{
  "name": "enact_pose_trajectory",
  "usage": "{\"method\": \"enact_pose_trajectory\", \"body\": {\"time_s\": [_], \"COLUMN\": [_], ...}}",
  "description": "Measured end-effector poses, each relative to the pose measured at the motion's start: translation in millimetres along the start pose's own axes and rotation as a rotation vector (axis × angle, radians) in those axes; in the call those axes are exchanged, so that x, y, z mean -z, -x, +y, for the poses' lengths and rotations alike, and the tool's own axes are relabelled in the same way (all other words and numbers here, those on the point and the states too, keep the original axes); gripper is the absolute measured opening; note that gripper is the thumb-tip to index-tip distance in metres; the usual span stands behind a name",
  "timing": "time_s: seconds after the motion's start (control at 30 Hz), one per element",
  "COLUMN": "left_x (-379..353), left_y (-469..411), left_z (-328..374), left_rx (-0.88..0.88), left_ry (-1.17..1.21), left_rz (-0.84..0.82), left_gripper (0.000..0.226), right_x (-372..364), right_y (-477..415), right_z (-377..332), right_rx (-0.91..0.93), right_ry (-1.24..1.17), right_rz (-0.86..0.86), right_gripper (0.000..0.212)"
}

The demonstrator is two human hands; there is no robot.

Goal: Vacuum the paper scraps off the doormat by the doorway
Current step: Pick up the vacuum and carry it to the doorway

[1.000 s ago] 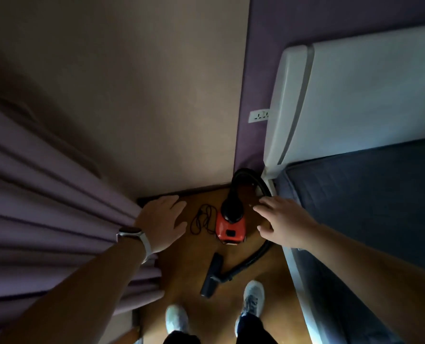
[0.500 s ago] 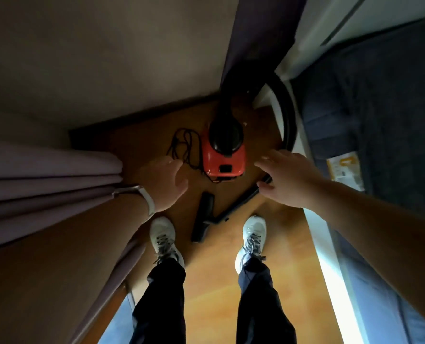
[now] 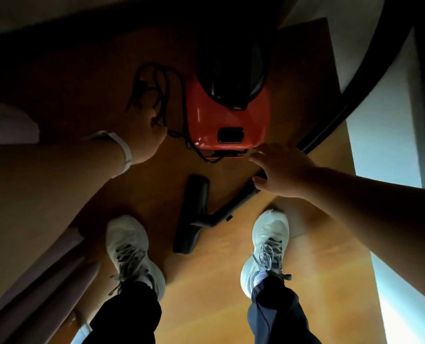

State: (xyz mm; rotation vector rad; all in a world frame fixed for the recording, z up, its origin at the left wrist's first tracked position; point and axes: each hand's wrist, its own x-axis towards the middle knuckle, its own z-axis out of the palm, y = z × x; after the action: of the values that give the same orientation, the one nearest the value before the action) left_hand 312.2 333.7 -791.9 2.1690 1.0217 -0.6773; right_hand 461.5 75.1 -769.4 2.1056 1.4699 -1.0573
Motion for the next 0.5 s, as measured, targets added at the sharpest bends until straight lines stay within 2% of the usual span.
{"method": "enact_pose_trajectory", "body": {"time_s": [0.07, 0.17, 0.33, 0.4, 0.5], "left_x": [-9.9, -24.8, -47.2, -57.5, -72.1], "left_y": [-23.8, -56.3, -92.2, -105.4, -122.2], "left_z": [-9.4, -21.7, -34.0, -37.5, -34.8], "left_rx": [0.003, -0.001, 0.044, 0.068, 0.045], "left_ry": [0.001, -0.022, 0.066, 0.068, -0.056], "left_rz": [0.028, 0.053, 0.065, 0.074, 0.043], "left_gripper": [0.055, 0.053, 0.073, 0.073, 0.065], "right_x": [-24.3, -50.4, -92.9, -107.0, -123.5], "right_y": [-18.7, -39.9, -63.1, -69.7, -78.0], "right_z": [8.3, 19.0, 20.1, 21.2, 23.8], "right_rx": [0.01, -0.01, 0.031, 0.05, 0.074], "right_ry": [0.034, 0.035, 0.088, 0.097, 0.134], "right_rz": [-0.049, -0.082, -0.178, -0.196, -0.228], "right_gripper": [0.058, 0.058, 0.058, 0.056, 0.059]}}
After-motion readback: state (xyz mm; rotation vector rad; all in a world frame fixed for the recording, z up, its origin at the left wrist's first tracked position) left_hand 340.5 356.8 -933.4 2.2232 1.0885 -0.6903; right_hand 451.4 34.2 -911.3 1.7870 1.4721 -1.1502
